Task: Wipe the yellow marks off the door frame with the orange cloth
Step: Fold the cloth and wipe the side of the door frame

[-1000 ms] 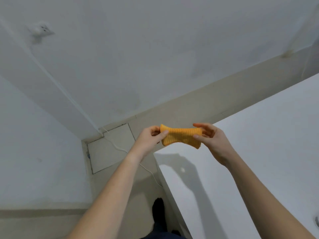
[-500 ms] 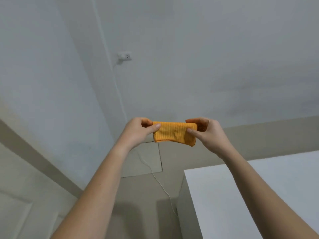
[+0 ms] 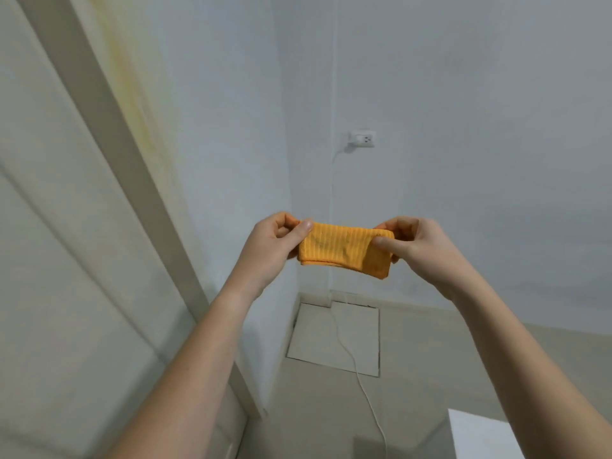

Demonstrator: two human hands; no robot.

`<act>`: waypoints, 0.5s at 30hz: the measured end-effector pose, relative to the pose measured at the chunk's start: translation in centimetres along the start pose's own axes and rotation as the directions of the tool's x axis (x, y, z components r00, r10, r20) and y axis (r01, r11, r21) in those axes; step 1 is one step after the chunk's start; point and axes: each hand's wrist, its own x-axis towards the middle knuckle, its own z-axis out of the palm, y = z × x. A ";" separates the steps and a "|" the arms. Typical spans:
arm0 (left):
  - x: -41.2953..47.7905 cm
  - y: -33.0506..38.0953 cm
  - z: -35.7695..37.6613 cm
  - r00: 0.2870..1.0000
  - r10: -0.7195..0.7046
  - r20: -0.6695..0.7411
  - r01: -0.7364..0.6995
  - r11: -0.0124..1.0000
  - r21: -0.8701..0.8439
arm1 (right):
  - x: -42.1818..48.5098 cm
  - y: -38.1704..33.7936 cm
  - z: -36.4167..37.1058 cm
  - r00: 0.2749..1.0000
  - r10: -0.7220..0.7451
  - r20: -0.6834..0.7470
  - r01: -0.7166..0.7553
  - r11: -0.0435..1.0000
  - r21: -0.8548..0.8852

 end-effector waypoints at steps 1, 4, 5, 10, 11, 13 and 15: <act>-0.2 0.1 -0.8 0.999 -0.018 -0.032 0.017 1.000 -0.021 | 0.8 -0.6 0.7 0.999 -0.018 0.031 0.018 1.000 -0.002; -0.9 0.4 -2.9 0.991 -0.066 -0.115 0.059 0.996 -0.062 | 2.7 -1.8 2.5 0.991 -0.073 0.110 0.073 0.997 0.005; -1.2 0.5 -3.7 0.986 -0.079 -0.146 0.070 0.995 -0.065 | 3.3 -2.2 3.2 0.986 -0.090 0.141 0.089 0.996 0.014; -4.1 0.8 -6.7 0.949 -0.137 -0.283 0.110 0.988 -0.109 | 5.9 -3.6 7.1 0.918 -0.149 0.368 0.057 0.967 0.249; -4.9 0.8 -7.2 0.944 -0.157 -0.289 0.124 0.984 -0.130 | 6.2 -3.9 8.0 0.901 -0.177 0.397 0.073 0.962 0.264; -6.7 0.7 -8.3 0.939 -0.198 -0.280 0.167 0.977 -0.131 | 6.3 -4.8 9.7 0.855 -0.244 0.458 0.113 0.949 0.294; -8.7 0.8 -8.8 0.937 -0.255 -0.237 0.245 0.967 -0.069 | 6.0 -6.0 11.1 0.792 -0.308 0.527 0.156 0.937 0.313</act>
